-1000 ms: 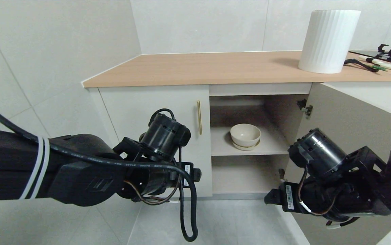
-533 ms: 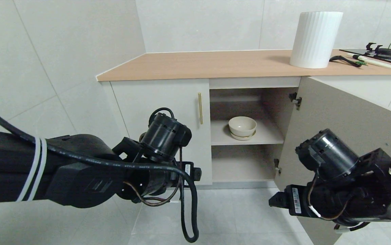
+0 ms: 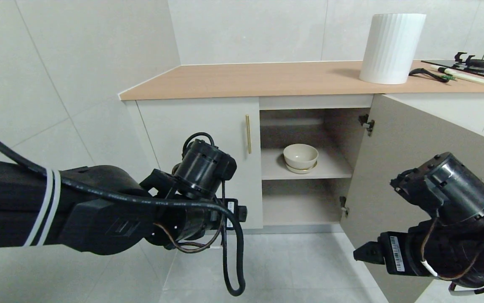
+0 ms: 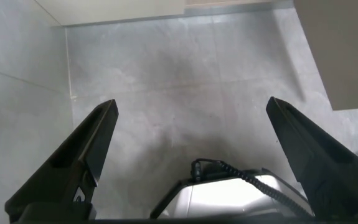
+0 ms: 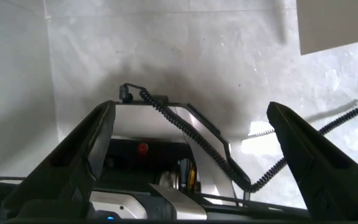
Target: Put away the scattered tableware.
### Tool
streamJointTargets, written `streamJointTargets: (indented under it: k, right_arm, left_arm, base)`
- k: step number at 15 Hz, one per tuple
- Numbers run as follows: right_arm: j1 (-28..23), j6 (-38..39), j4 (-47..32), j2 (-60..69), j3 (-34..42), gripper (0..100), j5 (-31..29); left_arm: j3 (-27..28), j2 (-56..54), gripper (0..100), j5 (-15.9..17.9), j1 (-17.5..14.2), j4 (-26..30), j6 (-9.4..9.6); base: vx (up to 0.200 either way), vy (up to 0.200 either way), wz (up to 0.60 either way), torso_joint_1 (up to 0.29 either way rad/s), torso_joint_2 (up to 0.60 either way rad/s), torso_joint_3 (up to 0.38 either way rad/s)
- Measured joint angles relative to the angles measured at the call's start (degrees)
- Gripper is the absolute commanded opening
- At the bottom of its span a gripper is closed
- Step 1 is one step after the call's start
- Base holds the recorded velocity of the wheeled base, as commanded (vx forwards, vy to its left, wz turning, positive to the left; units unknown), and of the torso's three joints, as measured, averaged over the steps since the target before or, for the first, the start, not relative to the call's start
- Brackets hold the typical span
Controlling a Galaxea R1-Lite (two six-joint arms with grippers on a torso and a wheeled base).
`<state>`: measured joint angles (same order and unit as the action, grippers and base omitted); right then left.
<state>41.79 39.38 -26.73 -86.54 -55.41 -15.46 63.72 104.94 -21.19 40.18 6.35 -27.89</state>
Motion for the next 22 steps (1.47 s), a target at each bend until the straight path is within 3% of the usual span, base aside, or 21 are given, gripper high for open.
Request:
streamJointTargets:
  k: [3, 9, 15, 18, 22]
  right_arm:
    - [-0.6, -0.2, -6.0, 1.3, -0.5, 100, -0.1]
    - [-5.3, -4.9, -10.0, 4.0, -2.2, 100, -0.2]
    - [-20.2, -19.2, -18.4, 6.3, -5.2, 100, 2.6]
    - [-26.7, -21.0, -17.6, 5.9, -6.0, 100, 2.8]
    - [-34.7, -21.3, -5.3, -0.1, -6.5, 100, 3.0]
  left_arm:
    - [0.0, 0.0, 100, -0.3, -0.1, 0.0, 0.01]
    - [0.0, 0.0, 100, -0.2, -0.1, -0.1, 0.04]
    - [0.1, 0.0, 100, -0.2, -0.2, -0.1, -0.02]
    - [0.1, 0.0, 100, -0.2, -0.2, -0.2, -0.1]
    - [0.1, -0.1, 100, -0.2, -0.5, -1.3, -0.16]
  base:
    - [0.0, -0.2, 0.0, 0.009, 0.0, -0.001]
    - [0.0, -0.2, 0.0, 0.002, 0.0, 0.003]
    - [0.0, -0.167, 0.0, 0.0, 0.0, 0.005]
    - [0.0, 0.0, 0.0, 0.0, 0.0, 0.0]
    - [0.0, 0.0, 0.0, 0.0, 0.0, 0.0]
